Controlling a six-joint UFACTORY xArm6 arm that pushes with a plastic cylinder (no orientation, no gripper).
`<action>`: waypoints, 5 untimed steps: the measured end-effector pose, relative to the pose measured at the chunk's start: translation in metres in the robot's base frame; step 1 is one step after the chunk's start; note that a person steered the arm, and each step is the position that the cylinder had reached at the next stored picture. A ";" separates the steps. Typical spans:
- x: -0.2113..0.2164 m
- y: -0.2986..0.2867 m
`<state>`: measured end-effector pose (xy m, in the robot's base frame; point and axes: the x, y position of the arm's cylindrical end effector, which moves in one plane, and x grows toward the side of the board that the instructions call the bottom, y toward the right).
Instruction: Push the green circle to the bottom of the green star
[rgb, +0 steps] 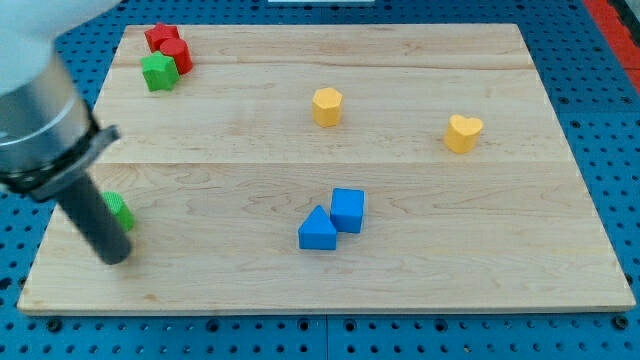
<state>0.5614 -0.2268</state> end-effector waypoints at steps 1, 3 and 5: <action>-0.033 -0.007; -0.078 0.033; -0.158 0.034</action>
<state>0.4032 -0.1926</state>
